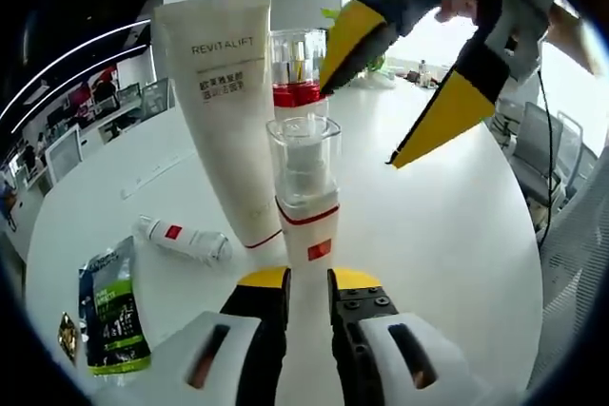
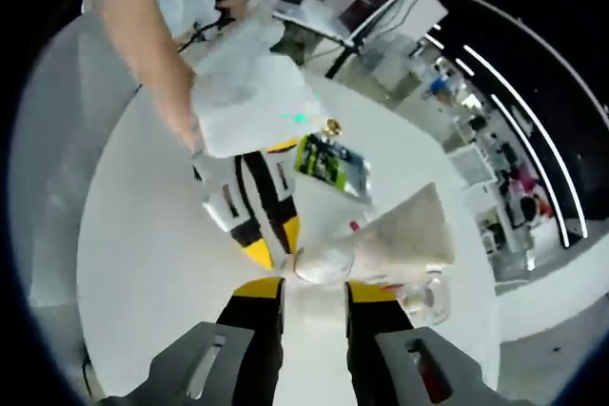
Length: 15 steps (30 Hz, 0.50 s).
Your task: Arrange the skincare products in the storage area until every visible bottle or jar stands upright without overlapping.
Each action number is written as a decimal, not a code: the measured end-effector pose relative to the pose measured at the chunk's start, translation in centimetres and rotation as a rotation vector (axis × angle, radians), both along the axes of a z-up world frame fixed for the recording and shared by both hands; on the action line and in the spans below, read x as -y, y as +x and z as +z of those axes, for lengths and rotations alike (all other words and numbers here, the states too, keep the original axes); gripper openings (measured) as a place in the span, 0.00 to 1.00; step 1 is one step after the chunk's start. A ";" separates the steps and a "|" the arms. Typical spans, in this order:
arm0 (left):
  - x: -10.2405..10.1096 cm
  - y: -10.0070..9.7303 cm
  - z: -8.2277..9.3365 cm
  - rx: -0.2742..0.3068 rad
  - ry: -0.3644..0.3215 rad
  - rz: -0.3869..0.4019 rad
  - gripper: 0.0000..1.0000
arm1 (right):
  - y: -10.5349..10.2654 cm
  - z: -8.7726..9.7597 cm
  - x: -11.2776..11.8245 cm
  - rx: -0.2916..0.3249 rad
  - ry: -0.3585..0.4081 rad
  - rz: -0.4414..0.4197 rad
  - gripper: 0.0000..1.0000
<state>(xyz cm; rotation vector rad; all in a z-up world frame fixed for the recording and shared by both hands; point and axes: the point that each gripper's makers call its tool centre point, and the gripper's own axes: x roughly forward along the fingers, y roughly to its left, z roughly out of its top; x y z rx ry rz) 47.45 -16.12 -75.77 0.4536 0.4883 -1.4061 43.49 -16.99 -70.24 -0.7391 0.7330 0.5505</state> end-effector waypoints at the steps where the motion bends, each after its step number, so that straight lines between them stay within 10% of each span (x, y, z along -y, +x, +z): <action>1: 0.0 0.0 0.0 -0.002 0.001 -0.002 0.11 | -0.3 -0.9 0.2 -0.015 0.020 -0.023 0.17; 9: 0.2 -0.1 0.2 0.015 -0.001 -0.026 0.10 | 1.9 -3.4 1.9 -0.009 0.257 -0.193 0.04; 15: 0.2 0.0 0.2 0.024 -0.003 -0.031 0.09 | 2.6 -4.2 1.8 -0.010 0.236 -0.181 0.02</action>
